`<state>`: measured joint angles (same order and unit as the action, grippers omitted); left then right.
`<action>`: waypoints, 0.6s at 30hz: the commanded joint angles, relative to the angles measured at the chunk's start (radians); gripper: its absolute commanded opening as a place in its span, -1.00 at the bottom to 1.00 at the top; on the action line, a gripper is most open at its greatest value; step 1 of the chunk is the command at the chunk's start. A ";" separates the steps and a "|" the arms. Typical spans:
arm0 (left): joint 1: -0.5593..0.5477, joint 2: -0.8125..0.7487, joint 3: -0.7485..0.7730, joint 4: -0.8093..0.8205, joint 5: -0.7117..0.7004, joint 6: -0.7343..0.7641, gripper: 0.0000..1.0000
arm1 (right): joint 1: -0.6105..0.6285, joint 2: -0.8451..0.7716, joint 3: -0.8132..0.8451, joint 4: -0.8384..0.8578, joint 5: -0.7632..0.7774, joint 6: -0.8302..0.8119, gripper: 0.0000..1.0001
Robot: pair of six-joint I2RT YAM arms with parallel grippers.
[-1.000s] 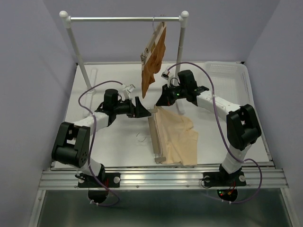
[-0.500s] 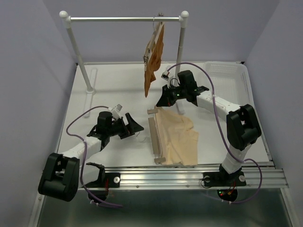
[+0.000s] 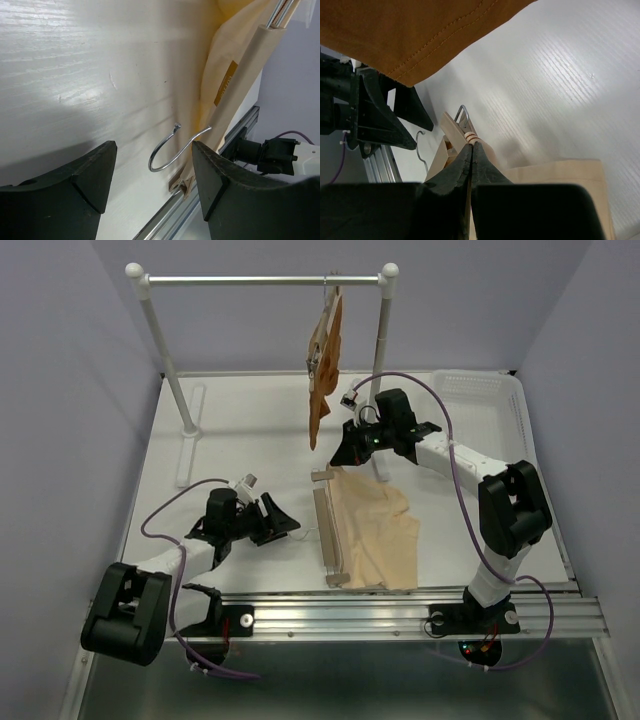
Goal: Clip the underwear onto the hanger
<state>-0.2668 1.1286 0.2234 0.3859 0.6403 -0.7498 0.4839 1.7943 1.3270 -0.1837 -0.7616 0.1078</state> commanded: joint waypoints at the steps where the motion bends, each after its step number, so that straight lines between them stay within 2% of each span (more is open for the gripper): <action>1: -0.003 0.039 -0.016 0.099 0.038 0.021 0.36 | -0.005 -0.013 0.018 0.012 -0.025 -0.010 -0.99; 2: -0.003 0.049 -0.010 0.111 0.042 0.023 0.27 | -0.005 -0.013 0.018 0.012 -0.027 -0.007 -0.99; 3: -0.006 0.062 -0.007 0.117 0.047 0.023 0.06 | -0.005 -0.010 0.017 0.012 -0.025 -0.005 -0.99; 5: -0.021 0.097 -0.002 0.148 0.061 0.023 -0.22 | -0.005 -0.009 0.017 0.012 -0.025 -0.005 -0.99; 6: -0.026 0.114 0.002 0.154 0.068 0.023 -0.46 | -0.005 -0.009 0.018 0.012 -0.025 -0.005 -0.99; 9: -0.031 0.128 0.014 0.168 0.073 0.015 -1.00 | -0.005 -0.006 0.018 0.012 -0.022 -0.003 -0.99; 14: -0.046 0.018 0.010 0.179 0.033 -0.069 -1.00 | -0.005 -0.003 0.017 -0.013 0.014 0.000 -0.92; 18: -0.068 -0.142 0.040 0.089 -0.062 -0.117 -1.00 | -0.005 -0.006 0.034 -0.071 0.126 0.021 -0.23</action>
<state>-0.3161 1.1110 0.2218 0.4911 0.6613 -0.8116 0.4835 1.7943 1.3270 -0.2047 -0.7124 0.1104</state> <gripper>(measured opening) 0.048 0.268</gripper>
